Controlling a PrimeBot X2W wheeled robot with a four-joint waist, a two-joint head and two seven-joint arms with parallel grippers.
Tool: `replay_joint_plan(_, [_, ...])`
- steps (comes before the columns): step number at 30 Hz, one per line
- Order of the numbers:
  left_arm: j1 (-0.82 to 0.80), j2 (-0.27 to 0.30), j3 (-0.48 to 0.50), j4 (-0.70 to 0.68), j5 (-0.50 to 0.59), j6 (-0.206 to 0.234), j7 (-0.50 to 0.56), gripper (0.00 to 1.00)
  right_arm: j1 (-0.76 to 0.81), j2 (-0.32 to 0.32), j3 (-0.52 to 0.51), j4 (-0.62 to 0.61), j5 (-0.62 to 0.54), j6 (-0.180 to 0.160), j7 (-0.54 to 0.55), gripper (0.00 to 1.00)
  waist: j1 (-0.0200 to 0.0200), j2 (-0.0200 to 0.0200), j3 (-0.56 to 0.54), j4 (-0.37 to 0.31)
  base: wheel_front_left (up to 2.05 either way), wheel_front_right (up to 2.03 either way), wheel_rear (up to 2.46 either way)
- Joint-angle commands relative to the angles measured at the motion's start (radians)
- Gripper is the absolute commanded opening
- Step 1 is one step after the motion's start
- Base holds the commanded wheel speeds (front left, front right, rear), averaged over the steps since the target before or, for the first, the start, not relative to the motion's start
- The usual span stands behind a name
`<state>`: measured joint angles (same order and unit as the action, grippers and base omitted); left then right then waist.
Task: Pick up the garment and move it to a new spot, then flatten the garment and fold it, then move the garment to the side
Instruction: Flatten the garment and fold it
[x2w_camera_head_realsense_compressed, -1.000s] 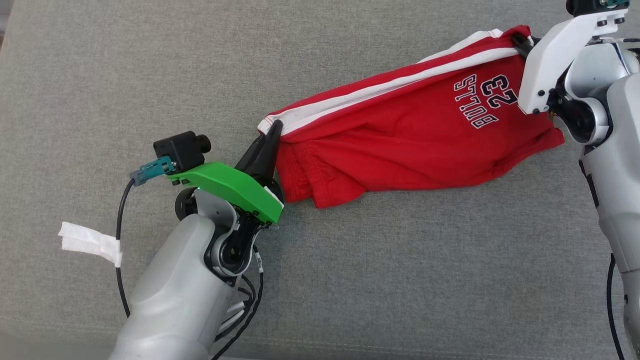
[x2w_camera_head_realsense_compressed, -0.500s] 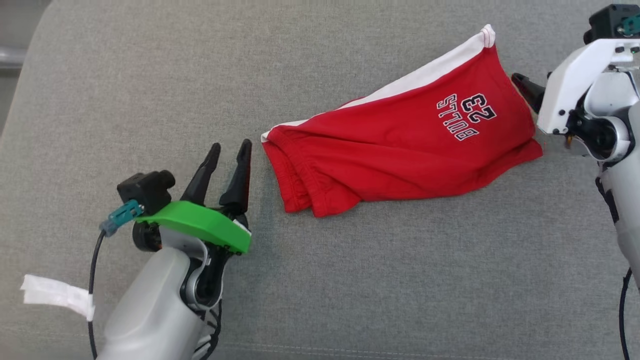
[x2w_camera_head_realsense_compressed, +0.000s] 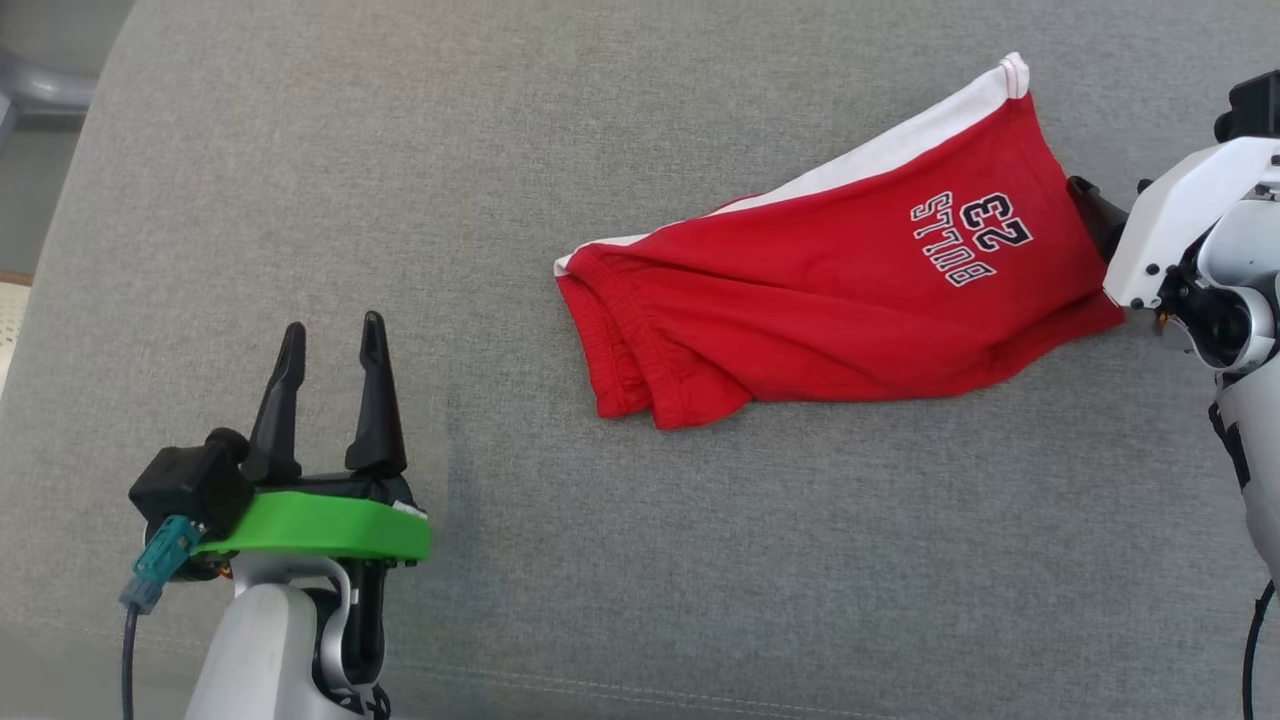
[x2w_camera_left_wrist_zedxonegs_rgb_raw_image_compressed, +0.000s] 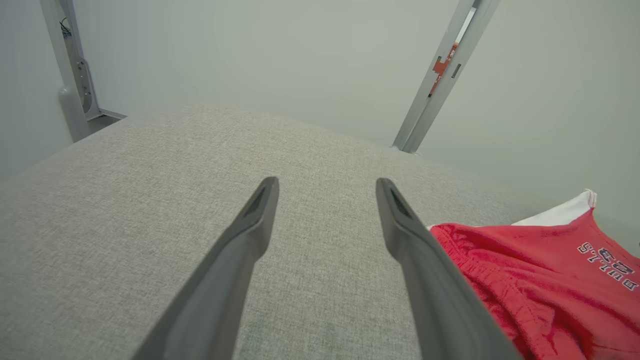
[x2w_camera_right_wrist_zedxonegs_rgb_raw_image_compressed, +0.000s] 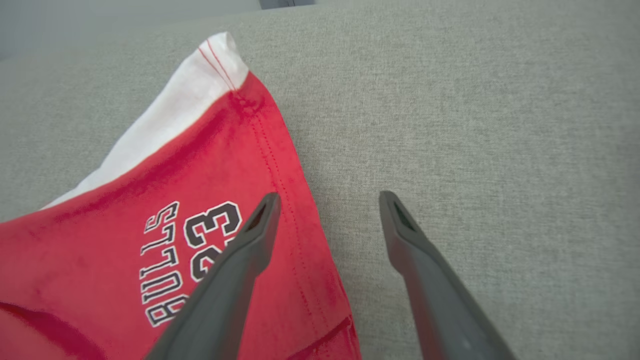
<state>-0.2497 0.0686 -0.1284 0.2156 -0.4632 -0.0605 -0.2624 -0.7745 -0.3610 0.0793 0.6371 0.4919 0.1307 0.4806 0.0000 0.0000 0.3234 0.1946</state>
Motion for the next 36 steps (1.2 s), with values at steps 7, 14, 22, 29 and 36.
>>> replay_joint_plan(7, [0.039,-0.017,0.066,-0.019,0.078,-0.019,-0.002,1.0,-0.016,0.008,0.032,0.078,-0.01,0.0,-0.032,1.0,0.0,0.0,0.052,0.058,0.0,0.0,0.0])
replay_joint_plan(14, [0.038,-0.018,0.061,-0.019,0.063,-0.026,-0.003,1.0,0.028,0.057,0.1,0.123,0.047,0.004,0.014,1.0,0.0,0.0,0.049,0.058,0.0,0.0,0.0])
replay_joint_plan(22, [0.034,-0.017,0.045,-0.015,0.069,-0.024,-0.003,1.0,0.051,0.015,0.131,0.114,0.04,-0.001,-0.023,0.0,0.0,0.0,0.02,0.021,0.0,0.0,0.0])
replay_joint_plan(29, [0.048,-0.017,0.048,0.006,0.085,-0.034,-0.003,1.0,0.078,-0.034,0.049,0.077,-0.011,-0.001,-0.091,0.0,0.0,0.0,-0.044,-0.051,0.0,0.0,0.0])
replay_joint_plan(36, [0.066,-0.016,0.032,0.028,0.089,-0.039,-0.003,1.0,0.119,-0.065,-0.06,0.012,-0.133,-0.001,-0.099,0.0,0.0,0.0,-0.108,-0.111,0.0,0.0,0.0])
